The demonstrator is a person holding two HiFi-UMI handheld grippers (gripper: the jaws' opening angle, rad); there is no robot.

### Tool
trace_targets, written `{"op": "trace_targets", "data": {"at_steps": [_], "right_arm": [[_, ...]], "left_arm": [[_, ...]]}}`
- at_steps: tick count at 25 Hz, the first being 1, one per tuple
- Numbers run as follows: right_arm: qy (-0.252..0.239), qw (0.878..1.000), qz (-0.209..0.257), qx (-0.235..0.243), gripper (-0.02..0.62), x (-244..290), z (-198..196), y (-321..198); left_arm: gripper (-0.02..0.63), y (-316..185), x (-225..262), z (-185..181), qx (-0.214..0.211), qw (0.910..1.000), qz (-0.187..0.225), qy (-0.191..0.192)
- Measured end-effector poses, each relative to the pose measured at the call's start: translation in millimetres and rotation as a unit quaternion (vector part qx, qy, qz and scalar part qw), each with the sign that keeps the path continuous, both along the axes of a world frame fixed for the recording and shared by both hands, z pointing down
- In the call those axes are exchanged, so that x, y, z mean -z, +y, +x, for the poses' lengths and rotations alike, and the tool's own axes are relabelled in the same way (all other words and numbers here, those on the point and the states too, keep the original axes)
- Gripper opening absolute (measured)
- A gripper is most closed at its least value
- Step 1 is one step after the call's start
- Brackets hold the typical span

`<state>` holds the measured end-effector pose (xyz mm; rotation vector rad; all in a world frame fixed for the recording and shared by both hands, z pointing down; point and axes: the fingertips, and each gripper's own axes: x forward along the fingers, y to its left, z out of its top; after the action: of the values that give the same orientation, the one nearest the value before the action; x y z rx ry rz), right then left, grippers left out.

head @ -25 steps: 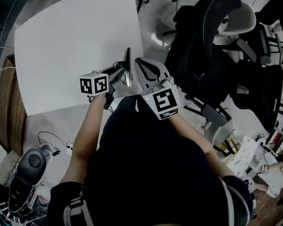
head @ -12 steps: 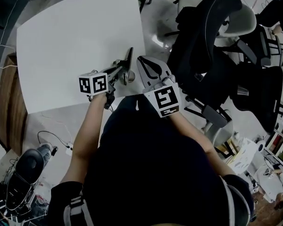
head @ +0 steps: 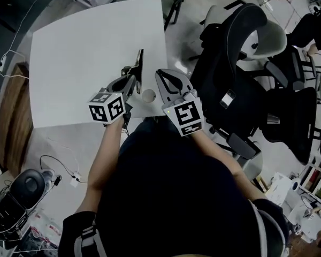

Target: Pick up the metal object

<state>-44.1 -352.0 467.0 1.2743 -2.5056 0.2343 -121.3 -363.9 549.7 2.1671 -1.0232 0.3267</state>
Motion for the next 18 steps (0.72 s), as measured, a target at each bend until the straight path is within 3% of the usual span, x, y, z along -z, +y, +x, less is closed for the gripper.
{"op": "trace_targets", "data": {"at_steps": [4, 8, 12, 18], "right_arm": [[-0.002, 1.000, 0.025, -0.003, 0.028, 18, 1, -8], [-0.016, 0.998, 0.061, -0.017, 0.028, 46, 8, -18], [-0.032, 0.993, 0.106, -0.031, 0.028, 85, 13, -29], [-0.056, 0.981, 0.182, -0.049, 0.028, 152, 16, -37]], "left_arm": [[0.023, -13, 49, -7, 0.027, 0.9949, 0.093, -0.029], [0.023, -20, 102, -12, 0.058, 0.9809, 0.180, -0.045], [0.023, -22, 158, -20, 0.088, 0.9592, 0.263, -0.056], [0.023, -16, 235, -30, 0.120, 0.9175, 0.372, -0.075]]}}
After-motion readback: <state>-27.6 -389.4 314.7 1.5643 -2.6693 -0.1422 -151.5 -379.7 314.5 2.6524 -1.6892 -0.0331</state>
